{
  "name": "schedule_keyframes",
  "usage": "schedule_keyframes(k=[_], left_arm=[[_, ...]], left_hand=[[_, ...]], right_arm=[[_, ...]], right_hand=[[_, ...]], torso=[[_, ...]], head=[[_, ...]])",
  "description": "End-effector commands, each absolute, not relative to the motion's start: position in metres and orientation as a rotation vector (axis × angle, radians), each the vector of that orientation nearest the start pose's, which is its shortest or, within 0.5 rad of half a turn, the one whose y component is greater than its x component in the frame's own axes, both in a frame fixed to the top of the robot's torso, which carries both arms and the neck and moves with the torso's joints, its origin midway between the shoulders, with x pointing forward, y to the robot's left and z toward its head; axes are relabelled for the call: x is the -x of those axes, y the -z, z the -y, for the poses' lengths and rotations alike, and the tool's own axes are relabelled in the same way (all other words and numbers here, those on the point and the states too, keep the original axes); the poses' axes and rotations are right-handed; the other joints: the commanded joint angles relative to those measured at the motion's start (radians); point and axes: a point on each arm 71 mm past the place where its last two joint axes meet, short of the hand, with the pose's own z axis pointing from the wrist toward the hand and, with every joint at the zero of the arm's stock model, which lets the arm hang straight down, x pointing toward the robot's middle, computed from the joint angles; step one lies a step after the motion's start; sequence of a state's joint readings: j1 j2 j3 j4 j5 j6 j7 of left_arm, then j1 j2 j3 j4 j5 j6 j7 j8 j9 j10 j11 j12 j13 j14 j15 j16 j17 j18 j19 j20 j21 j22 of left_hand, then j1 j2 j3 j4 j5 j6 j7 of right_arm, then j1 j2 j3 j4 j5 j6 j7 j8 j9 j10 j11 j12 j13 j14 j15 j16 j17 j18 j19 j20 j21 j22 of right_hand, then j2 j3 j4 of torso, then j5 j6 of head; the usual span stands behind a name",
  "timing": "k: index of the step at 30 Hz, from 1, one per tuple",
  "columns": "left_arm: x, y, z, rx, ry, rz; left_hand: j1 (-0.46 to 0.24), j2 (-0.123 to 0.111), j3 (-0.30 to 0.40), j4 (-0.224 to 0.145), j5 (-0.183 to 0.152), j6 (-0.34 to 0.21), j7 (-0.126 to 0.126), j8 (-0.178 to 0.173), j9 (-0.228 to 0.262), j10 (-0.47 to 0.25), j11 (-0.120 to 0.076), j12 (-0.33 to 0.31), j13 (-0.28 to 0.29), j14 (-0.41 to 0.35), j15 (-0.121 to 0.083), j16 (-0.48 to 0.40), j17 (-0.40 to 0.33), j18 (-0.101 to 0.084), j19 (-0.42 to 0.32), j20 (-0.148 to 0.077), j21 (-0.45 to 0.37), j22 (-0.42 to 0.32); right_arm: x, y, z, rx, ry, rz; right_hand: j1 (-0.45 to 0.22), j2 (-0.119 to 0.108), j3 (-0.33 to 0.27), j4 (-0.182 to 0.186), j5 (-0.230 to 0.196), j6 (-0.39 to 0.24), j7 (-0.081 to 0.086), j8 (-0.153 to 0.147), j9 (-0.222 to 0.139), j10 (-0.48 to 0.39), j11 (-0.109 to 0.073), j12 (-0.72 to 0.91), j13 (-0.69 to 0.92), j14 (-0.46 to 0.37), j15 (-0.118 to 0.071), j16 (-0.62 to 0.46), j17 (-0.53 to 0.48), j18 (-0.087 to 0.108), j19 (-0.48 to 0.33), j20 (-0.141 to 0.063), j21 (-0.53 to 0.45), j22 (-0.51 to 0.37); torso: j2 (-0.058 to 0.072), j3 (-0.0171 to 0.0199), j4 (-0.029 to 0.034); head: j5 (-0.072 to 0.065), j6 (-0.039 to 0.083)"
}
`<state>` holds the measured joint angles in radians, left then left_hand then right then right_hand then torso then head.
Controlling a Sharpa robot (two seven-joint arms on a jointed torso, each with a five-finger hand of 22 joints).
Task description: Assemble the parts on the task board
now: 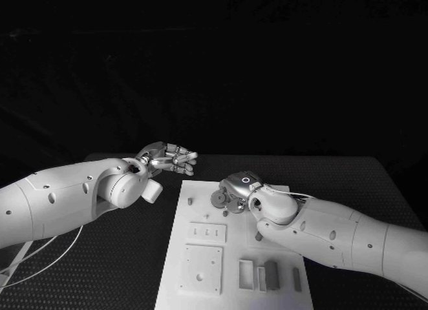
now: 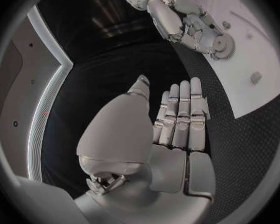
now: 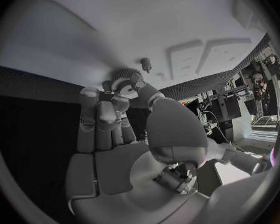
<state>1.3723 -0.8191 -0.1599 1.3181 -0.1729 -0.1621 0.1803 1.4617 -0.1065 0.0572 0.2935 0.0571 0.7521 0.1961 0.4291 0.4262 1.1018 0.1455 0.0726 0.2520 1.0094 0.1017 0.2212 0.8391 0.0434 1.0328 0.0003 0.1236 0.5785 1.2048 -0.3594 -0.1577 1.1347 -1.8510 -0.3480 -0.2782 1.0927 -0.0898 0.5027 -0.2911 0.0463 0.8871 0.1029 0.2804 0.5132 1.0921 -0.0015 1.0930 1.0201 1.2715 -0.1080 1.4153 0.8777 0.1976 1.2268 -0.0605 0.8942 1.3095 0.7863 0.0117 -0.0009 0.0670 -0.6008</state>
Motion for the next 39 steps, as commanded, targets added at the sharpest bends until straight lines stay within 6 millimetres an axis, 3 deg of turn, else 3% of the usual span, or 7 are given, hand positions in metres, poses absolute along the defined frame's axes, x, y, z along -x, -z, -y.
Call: schedule_keyframes(k=[1, 13, 15, 20, 21, 24, 39], left_arm=[[-0.536, 0.154, -0.253, 0.918, 1.306, -1.643], [-0.536, 0.154, -0.253, 0.919, 1.303, -1.642], [-0.536, 0.154, -0.253, 0.919, 1.303, -1.642], [-0.536, 0.154, -0.253, 0.92, 1.302, -1.642], [-0.536, 0.154, -0.253, 0.92, 1.302, -1.643], [-0.537, 0.154, -0.253, 0.921, 1.301, -1.642], [-0.536, 0.154, -0.255, 0.924, 1.296, -1.641]], left_hand=[[-0.001, 0.005, 0.003, -0.002, -0.004, -0.002, 0.0, -0.005, 0.002, -0.004, 0.002, -0.004, 0.001, 0.0, 0.004, -0.004, 0.001, 0.016, 0.001, 0.005, -0.004, 0.001], [-0.002, 0.005, 0.003, -0.002, -0.004, -0.003, 0.0, -0.005, 0.002, -0.005, 0.002, -0.004, 0.001, 0.0, 0.004, -0.004, 0.002, 0.016, 0.001, 0.005, -0.004, 0.001], [-0.002, 0.005, 0.003, -0.002, -0.004, -0.003, 0.001, -0.006, 0.002, -0.005, 0.002, -0.004, 0.001, 0.0, 0.004, -0.004, 0.002, 0.016, 0.001, 0.005, -0.004, 0.001], [-0.005, 0.008, 0.003, -0.001, -0.004, -0.004, 0.003, -0.007, 0.003, -0.006, 0.003, -0.005, 0.001, 0.001, 0.004, -0.005, 0.002, 0.016, 0.002, 0.005, -0.005, 0.002], [-0.005, 0.008, 0.003, -0.001, -0.004, -0.004, 0.003, -0.007, 0.003, -0.006, 0.003, -0.005, 0.001, 0.001, 0.004, -0.005, 0.002, 0.016, 0.002, 0.005, -0.005, 0.002], [-0.006, 0.008, 0.003, -0.001, -0.004, -0.004, 0.003, -0.007, 0.003, -0.006, 0.003, -0.005, 0.001, 0.001, 0.004, -0.005, 0.003, 0.016, 0.002, 0.005, -0.005, 0.002], [-0.007, 0.01, 0.004, -0.002, -0.004, -0.005, 0.004, -0.009, 0.004, -0.007, 0.003, -0.005, 0.001, 0.001, 0.004, -0.006, 0.003, 0.016, 0.002, 0.005, -0.005, 0.002]], right_arm=[[-0.518, 0.23, 0.056, 0.527, -0.407, -1.535], [-0.521, 0.235, 0.061, 0.49, -0.446, -1.611], [-0.522, 0.237, 0.062, 0.474, -0.458, -1.641], [-0.522, 0.241, 0.064, 0.479, -0.468, -1.703], [-0.522, 0.241, 0.064, 0.477, -0.471, -1.702], [-0.523, 0.241, 0.066, 0.47, -0.472, -1.703], [-0.526, 0.241, 0.081, 0.425, -0.468, -1.704]], right_hand=[[0.001, -0.018, 0.003, 0.0, 0.001, 0.025, 0.022, -0.023, -0.011, -0.015, 0.012, 0.001, -0.003, 0.002, 0.009, -0.006, 0.0, 0.064, 0.002, -0.006, -0.005, 0.01], [-0.009, -0.03, 0.006, 0.003, 0.002, -0.071, 0.04, -0.073, -0.031, -0.025, 0.03, 0.005, -0.009, 0.002, 0.027, -0.006, 0.002, 0.064, 0.005, -0.005, -0.011, 0.009], [-0.009, -0.017, 0.012, 0.006, 0.002, -0.071, 0.04, -0.072, -0.03, -0.026, 0.03, 0.005, -0.009, 0.001, 0.027, -0.007, 0.002, 0.064, 0.004, -0.004, -0.012, 0.009], [-0.009, 0.094, 0.148, 0.092, 0.004, -0.092, 0.029, -0.081, -0.033, -0.048, 0.02, 0.0, -0.014, -0.017, 0.017, -0.014, 0.003, 0.064, -0.013, 0.007, -0.027, 0.007], [-0.016, 0.066, 0.229, 0.129, 0.001, -0.095, 0.028, -0.079, -0.031, -0.053, 0.019, 0.004, -0.014, -0.023, 0.016, -0.011, 0.007, 0.064, -0.017, 0.012, -0.024, 0.013], [-0.01, 0.071, 0.277, 0.135, 0.003, -0.095, 0.029, -0.076, -0.028, -0.054, 0.019, 0.01, -0.013, -0.021, 0.017, -0.008, 0.009, 0.064, -0.013, 0.009, -0.017, 0.018], [-0.031, 0.066, 0.345, 0.127, 0.002, -0.079, 0.043, -0.057, -0.015, -0.054, 0.033, 0.029, -0.014, -0.017, 0.03, -0.001, 0.014, 0.064, -0.006, 0.004, 0.0, 0.02]], torso=[[0.0, -0.0006, 0.0001], [0.0, -0.0006, 0.0001], [0.0, -0.0007, 0.0001], [0.0, -0.0002, 0.0008], [0.0, -0.0003, 0.001], [0.0, -0.0005, 0.001], [0.0, -0.0004, -0.0002]], head=[[0.0, 0.002], [-0.001, -0.001], [-0.001, -0.001], [-0.001, -0.003], [-0.001, -0.003], [0.0, -0.005], [0.002, -0.009]])
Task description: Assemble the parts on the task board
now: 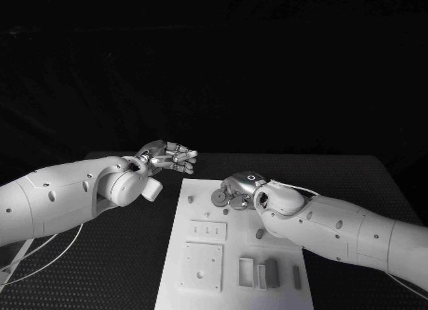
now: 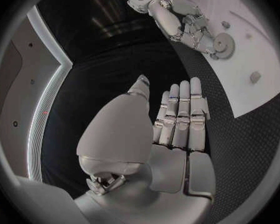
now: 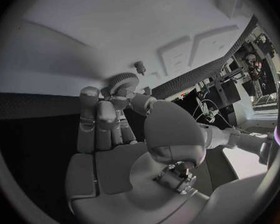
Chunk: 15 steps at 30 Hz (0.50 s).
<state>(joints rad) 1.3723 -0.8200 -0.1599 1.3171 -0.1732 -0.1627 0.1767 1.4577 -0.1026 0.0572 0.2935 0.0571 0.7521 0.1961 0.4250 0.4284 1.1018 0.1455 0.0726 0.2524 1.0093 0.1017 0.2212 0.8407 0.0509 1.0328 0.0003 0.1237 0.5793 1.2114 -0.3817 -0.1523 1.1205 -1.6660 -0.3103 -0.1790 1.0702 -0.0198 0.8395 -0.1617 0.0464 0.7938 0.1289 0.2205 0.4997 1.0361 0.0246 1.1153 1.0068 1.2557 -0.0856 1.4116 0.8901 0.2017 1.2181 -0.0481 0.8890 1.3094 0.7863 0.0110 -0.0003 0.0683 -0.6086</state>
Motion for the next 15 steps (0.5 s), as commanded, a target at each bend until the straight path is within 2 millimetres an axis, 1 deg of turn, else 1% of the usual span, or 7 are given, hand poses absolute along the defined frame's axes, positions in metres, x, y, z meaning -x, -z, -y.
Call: schedule_keyframes(k=[1, 10, 15], left_arm=[[-0.5363, 0.1543, -0.255, 0.923, 1.297, -1.642], [-0.5362, 0.1543, -0.256, 0.925, 1.295, -1.64], [-0.5362, 0.1544, -0.2559, 0.924, 1.296, -1.641]], left_hand=[[-0.003, 0.006, 0.004, -0.002, -0.004, -0.005, 0.004, -0.005, 0.002, -0.007, 0.003, -0.005, 0.001, 0.001, 0.004, -0.006, 0.001, 0.009, 0.002, 0.005, -0.005, 0.001], [-0.002, 0.006, 0.004, -0.002, -0.004, -0.005, 0.004, -0.005, 0.002, -0.007, 0.003, -0.005, 0.001, 0.001, 0.004, -0.006, 0.002, 0.009, 0.002, 0.005, -0.005, 0.001], [-0.002, 0.006, 0.004, -0.002, -0.004, -0.006, 0.004, -0.005, 0.002, -0.007, 0.003, -0.005, 0.001, 0.001, 0.004, -0.006, 0.002, 0.009, 0.002, 0.005, -0.006, 0.002]], right_arm=[[-0.526, 0.2411, 0.0817, 0.424, -0.468, -1.702], [-0.5234, 0.2397, 0.0854, 0.422, -0.473, -1.692], [-0.5214, 0.2395, 0.0846, 0.427, -0.48, -1.693]], right_hand=[[-0.009, -0.004, 0.009, -0.004, 0.002, 0.015, 0.017, 0.003, -0.001, 0.002, 0.007, 0.007, -0.001, -0.001, 0.008, 0.003, 0.001, 0.06, 0.003, -0.009, 0.006, 0.02], [-0.011, -0.006, 0.019, -0.015, 0.002, 0.023, 0.021, 0.009, 0.003, 0.004, 0.011, 0.013, -0.002, 0.003, 0.011, 0.005, 0.002, 0.06, 0.006, -0.011, 0.011, 0.019], [-0.012, -0.006, 0.022, -0.017, 0.002, 0.024, 0.021, 0.011, 0.003, 0.005, 0.011, 0.014, -0.003, 0.004, 0.012, 0.005, 0.001, 0.06, 0.007, -0.011, 0.012, 0.019]], torso=[[0.0, 0.0003, -0.0009], [-0.001, 0.0013, -0.0017], [0.0, 0.0015, -0.0007]], head=[[0.001, -0.001], [0.001, -0.001], [0.001, -0.002]])
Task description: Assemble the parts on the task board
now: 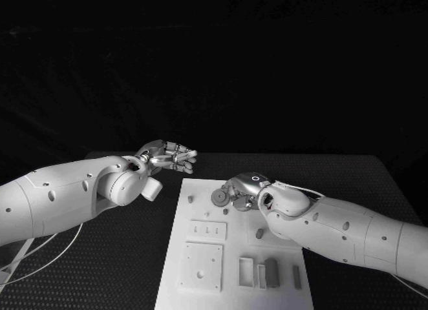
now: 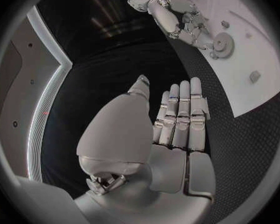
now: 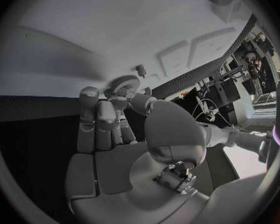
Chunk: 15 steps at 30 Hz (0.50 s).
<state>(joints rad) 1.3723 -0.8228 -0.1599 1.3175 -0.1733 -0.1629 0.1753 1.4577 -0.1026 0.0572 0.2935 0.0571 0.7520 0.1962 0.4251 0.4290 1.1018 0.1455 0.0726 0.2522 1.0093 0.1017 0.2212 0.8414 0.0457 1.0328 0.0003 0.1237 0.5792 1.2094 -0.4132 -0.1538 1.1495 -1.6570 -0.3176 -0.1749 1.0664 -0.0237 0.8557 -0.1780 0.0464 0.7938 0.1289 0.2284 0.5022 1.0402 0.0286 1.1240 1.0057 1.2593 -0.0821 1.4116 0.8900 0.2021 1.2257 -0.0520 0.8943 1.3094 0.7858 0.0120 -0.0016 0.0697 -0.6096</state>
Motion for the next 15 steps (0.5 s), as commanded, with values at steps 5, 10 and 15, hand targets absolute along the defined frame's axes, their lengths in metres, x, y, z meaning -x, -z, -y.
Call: schedule_keyframes(k=[5, 10, 15], left_arm=[[-0.5362, 0.1544, -0.2568, 0.925, 1.294, -1.639], [-0.5361, 0.1543, -0.2569, 0.925, 1.294, -1.639], [-0.5361, 0.1543, -0.2569, 0.925, 1.294, -1.639]], left_hand=[[-0.001, 0.006, 0.004, -0.002, -0.004, -0.006, 0.004, -0.005, 0.002, -0.008, 0.003, -0.005, 0.001, 0.002, 0.004, -0.006, 0.001, 0.014, 0.002, 0.005, -0.006, 0.002], [-0.001, 0.006, 0.004, -0.002, -0.004, -0.006, 0.004, -0.005, 0.002, -0.008, 0.003, -0.005, 0.002, 0.002, 0.004, -0.007, 0.001, 0.014, 0.002, 0.005, -0.006, 0.002], [0.0, 0.006, 0.004, -0.003, -0.004, -0.005, 0.004, -0.006, 0.002, -0.008, 0.003, -0.005, 0.002, 0.002, 0.004, -0.007, 0.002, 0.014, 0.002, 0.005, -0.006, 0.002]], right_arm=[[-0.5189, 0.239, 0.0845, 0.43, -0.489, -1.694], [-0.5158, 0.2384, 0.0824, 0.434, -0.503, -1.695], [-0.5119, 0.2376, 0.0783, 0.439, -0.522, -1.698]], right_hand=[[-0.009, -0.002, 0.008, -0.002, 0.002, 0.028, 0.022, 0.005, 0.002, 0.001, 0.008, 0.007, -0.002, 0.001, 0.009, 0.006, 0.002, 0.06, 0.0, -0.008, 0.007, 0.019], [-0.011, -0.002, 0.009, -0.003, 0.002, 0.03, 0.022, 0.006, 0.003, 0.001, 0.008, 0.007, -0.003, 0.001, 0.009, 0.006, 0.001, 0.06, 0.0, -0.008, 0.008, 0.018], [-0.011, -0.002, 0.01, -0.004, 0.002, 0.03, 0.022, 0.007, 0.003, 0.002, 0.008, 0.008, -0.003, 0.002, 0.009, 0.006, 0.001, 0.06, 0.001, -0.008, 0.008, 0.018]], torso=[[0.001, 0.0003, 0.0009], [0.0, -0.0007, 0.0001], [0.0, -0.001, 0.0014]], head=[[0.0, -0.002], [0.0, -0.003], [-0.001, -0.003]])
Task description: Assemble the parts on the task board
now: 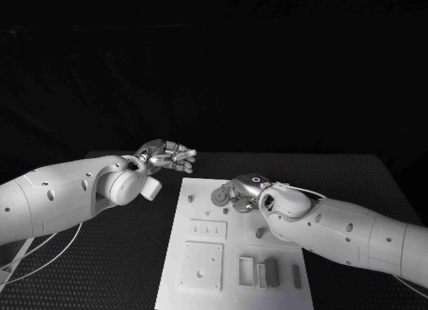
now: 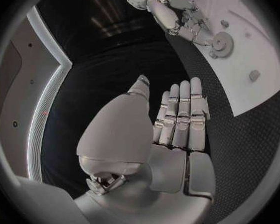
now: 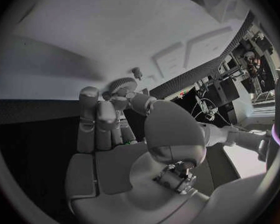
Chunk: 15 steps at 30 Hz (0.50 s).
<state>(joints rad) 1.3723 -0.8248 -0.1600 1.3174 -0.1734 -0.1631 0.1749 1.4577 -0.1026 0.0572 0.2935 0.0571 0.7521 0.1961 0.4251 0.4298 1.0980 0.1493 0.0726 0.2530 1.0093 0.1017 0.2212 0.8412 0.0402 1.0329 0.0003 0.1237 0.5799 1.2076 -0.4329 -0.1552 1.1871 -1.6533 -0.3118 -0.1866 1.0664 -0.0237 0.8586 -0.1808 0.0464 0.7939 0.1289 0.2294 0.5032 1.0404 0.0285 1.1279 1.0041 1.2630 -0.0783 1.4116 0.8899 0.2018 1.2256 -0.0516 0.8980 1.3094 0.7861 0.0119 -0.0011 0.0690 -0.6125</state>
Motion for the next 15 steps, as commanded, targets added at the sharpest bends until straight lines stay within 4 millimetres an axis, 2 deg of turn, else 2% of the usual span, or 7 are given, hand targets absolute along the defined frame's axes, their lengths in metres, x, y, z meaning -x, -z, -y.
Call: schedule_keyframes(k=[1, 15], left_arm=[[-0.5361, 0.1543, -0.2572, 0.926, 1.293, -1.638], [-0.5358, 0.1544, -0.2583, 0.927, 1.291, -1.638]], left_hand=[[0.0, 0.006, 0.004, -0.003, -0.004, -0.005, 0.004, -0.006, 0.002, -0.004, -0.001, -0.005, 0.001, 0.002, 0.004, -0.007, 0.002, 0.02, 0.002, 0.005, -0.006, 0.001], [0.001, 0.005, 0.004, -0.002, -0.004, -0.005, 0.004, -0.006, 0.002, -0.004, -0.001, -0.005, 0.001, 0.002, 0.004, -0.007, 0.002, 0.02, 0.002, 0.005, -0.007, 0.001]], right_arm=[[-0.5112, 0.2374, 0.0778, 0.439, -0.525, -1.697], [-0.5084, 0.2372, 0.0825, 0.438, -0.524, -1.705]], right_hand=[[-0.011, -0.002, 0.007, -0.001, 0.002, 0.031, 0.022, 0.006, 0.002, 0.002, 0.009, 0.004, -0.001, -0.002, 0.006, 0.006, 0.001, 0.06, 0.001, -0.009, 0.004, 0.018], [-0.014, -0.002, 0.01, -0.003, 0.002, 0.036, 0.023, 0.009, 0.004, 0.002, 0.01, 0.006, -0.003, -0.001, 0.006, 0.006, 0.001, 0.06, 0.002, -0.009, 0.005, 0.018]], torso=[[0.0, -0.0009, 0.0012], [0.0, -0.0011, 0.0001]], head=[[0.0, 0.0], [0.001, -0.003]])
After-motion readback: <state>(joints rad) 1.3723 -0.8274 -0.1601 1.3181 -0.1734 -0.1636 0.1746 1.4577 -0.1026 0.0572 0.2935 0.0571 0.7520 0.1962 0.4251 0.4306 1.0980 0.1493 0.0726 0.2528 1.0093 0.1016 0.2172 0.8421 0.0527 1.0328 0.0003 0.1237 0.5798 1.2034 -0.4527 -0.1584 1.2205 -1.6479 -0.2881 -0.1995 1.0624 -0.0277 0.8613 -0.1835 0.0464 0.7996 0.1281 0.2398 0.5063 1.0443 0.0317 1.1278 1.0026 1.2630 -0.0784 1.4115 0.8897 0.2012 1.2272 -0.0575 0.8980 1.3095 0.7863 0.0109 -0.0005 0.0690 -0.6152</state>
